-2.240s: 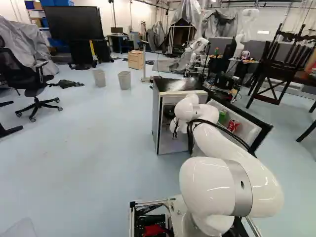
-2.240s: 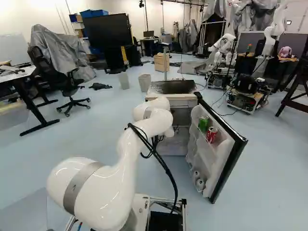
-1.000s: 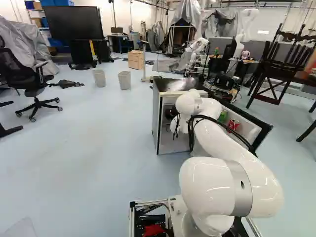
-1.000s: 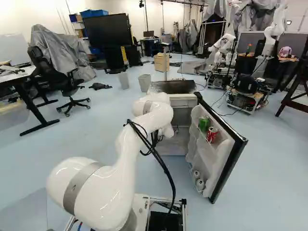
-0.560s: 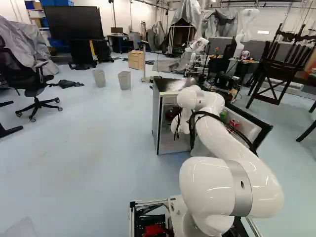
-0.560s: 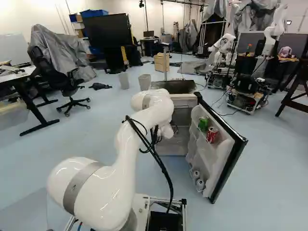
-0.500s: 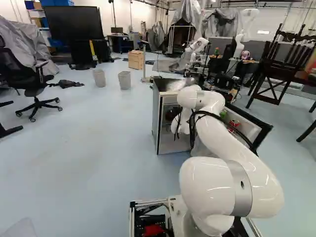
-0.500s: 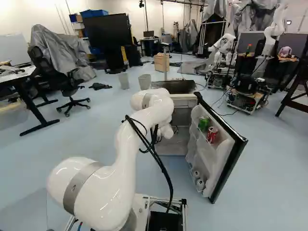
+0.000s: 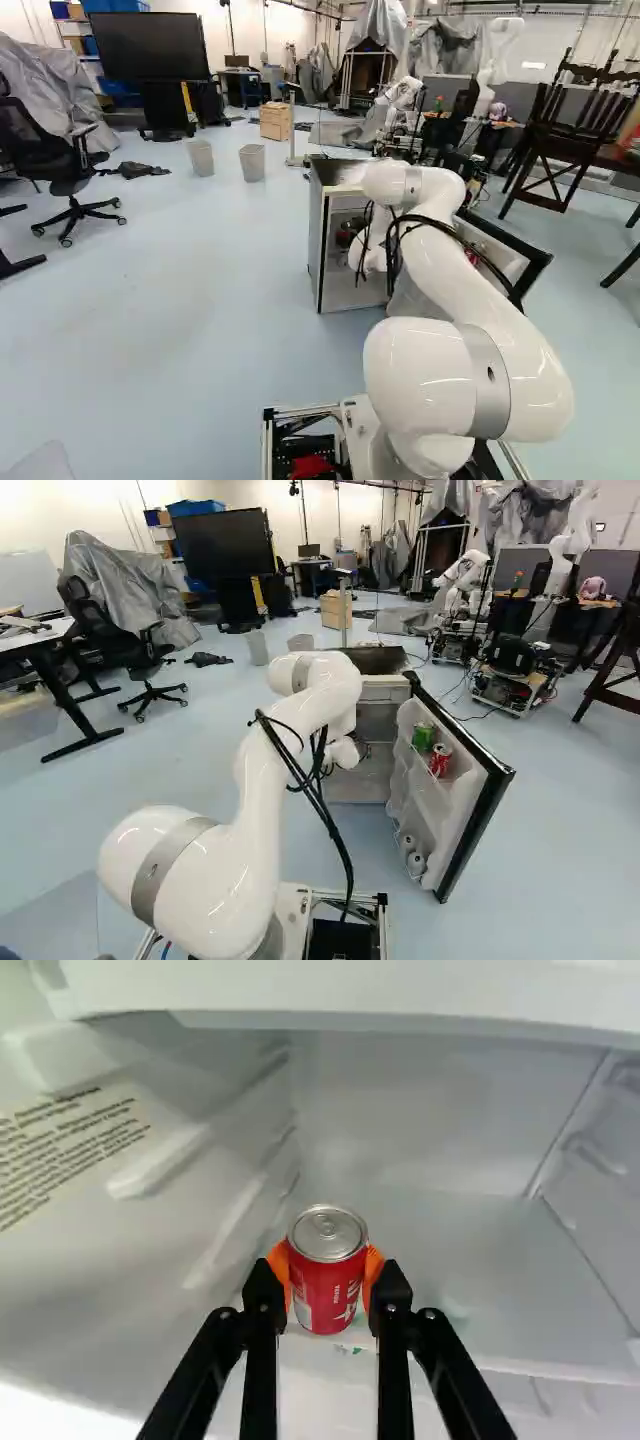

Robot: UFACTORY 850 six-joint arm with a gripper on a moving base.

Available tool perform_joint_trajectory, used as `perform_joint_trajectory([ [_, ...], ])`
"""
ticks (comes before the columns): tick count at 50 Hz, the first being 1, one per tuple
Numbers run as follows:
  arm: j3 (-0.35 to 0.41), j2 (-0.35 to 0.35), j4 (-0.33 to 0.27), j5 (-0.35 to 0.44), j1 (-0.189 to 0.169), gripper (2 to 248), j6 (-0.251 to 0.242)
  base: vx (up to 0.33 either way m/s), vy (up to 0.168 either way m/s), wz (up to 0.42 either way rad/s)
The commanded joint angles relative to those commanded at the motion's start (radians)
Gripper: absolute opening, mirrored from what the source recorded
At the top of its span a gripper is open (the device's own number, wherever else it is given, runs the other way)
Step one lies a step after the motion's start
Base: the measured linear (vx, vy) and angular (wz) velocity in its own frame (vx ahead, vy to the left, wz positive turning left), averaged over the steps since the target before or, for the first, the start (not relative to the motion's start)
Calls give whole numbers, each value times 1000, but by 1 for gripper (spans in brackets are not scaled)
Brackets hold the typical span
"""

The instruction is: Grab a drink from the fridge

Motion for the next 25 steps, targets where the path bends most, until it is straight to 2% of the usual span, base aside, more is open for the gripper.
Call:
perform_joint_trajectory([
  [25, 173, 106, 0, 0, -10, 93, 0, 0, 0, 0],
])
